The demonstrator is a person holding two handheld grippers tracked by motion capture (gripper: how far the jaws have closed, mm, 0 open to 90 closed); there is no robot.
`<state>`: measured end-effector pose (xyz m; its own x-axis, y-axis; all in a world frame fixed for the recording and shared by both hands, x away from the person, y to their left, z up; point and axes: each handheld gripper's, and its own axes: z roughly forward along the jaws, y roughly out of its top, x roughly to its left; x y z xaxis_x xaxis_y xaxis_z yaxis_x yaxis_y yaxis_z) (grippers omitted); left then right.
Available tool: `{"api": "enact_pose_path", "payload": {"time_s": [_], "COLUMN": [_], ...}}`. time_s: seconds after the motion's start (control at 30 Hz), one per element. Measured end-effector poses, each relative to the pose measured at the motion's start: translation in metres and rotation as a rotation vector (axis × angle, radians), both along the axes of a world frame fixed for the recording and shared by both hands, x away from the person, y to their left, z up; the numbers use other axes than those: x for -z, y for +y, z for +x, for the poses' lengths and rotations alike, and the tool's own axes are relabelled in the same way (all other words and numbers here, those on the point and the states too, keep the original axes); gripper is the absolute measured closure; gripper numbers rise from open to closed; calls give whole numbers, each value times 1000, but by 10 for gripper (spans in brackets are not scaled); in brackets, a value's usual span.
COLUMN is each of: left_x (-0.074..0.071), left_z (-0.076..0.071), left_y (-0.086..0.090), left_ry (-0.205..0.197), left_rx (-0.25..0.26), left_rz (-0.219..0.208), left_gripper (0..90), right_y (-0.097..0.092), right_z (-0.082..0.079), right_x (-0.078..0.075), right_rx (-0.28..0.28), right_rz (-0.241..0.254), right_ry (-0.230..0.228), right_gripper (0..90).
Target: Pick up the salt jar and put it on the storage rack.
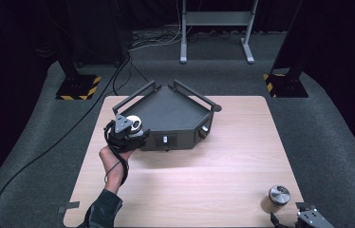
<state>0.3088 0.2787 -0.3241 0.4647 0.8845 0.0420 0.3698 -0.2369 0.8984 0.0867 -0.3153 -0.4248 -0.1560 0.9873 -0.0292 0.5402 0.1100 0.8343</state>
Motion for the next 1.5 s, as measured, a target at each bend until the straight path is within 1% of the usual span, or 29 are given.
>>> {"api": "enact_pose_path", "payload": {"time_s": [0.43,0.83,1.0,1.5], "left_x": [-6,-16,-19,-24], "left_z": [7,16,22,43], "left_y": [-2,-6,-8,-13], "left_ry": [0,-6,-1,19], "left_rx": [0,-6,-13,-37], "left_rz": [2,0,1,-2], "left_gripper": [314,314,314,314], "right_y": [-1,-1,-2,-3], "right_z": [0,0,-1,-1], "right_x": [0,0,0,0], "right_rx": [1,3,3,5], "right_rz": [-1,0,-1,-3], "right_ry": [1,3,3,6], "right_gripper": [0,0,0,0]}}
